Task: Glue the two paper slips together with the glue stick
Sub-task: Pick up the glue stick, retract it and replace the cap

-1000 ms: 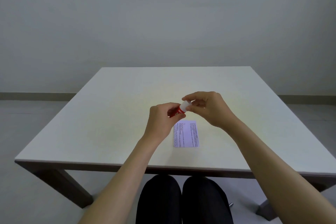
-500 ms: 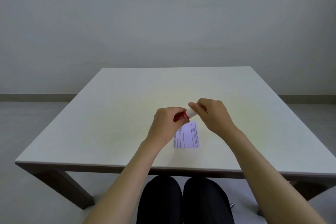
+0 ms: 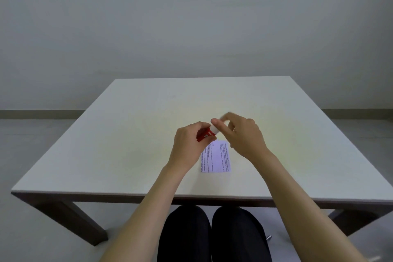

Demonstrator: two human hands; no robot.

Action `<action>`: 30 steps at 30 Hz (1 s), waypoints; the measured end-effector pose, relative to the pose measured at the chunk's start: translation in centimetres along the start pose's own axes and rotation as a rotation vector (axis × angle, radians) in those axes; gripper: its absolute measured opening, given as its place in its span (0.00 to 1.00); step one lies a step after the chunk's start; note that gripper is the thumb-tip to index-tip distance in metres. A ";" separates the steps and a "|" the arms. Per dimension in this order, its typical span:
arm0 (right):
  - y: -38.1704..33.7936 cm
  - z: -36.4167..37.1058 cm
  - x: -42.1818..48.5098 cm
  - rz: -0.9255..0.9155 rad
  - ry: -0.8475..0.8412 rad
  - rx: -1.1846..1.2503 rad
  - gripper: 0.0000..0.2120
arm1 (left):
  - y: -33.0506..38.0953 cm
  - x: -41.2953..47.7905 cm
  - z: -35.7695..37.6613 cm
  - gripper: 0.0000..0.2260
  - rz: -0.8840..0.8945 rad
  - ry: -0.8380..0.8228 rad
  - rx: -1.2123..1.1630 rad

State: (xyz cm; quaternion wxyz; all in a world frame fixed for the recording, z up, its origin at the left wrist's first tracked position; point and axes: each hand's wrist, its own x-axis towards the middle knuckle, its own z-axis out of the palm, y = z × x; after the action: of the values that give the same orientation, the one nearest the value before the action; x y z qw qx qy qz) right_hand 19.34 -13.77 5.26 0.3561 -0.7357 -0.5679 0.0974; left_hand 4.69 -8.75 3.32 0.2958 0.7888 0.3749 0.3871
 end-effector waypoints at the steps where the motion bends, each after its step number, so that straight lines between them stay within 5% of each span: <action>1: 0.1 -0.1 -0.2 -0.012 -0.025 0.077 0.21 | -0.2 0.3 -0.2 0.08 -0.021 0.030 -0.024; 8: 2.5 0.3 -3.3 0.021 0.012 0.311 0.21 | -3.9 5.0 -3.0 0.07 -0.283 0.374 -0.098; 25: 5.2 1.0 -5.1 0.027 0.027 0.193 0.18 | -9.0 6.1 -2.6 0.08 -0.345 0.264 -0.015; 30: 4.9 1.7 -5.4 0.004 -0.025 0.161 0.17 | -10.0 5.0 -3.0 0.12 -0.409 0.084 0.090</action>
State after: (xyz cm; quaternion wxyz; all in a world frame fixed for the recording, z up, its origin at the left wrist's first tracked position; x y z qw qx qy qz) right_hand 20.30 -18.45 -0.48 0.4069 -0.7044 -0.5612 0.1526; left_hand 0.71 1.36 -0.75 0.3168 0.6917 0.5562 0.3345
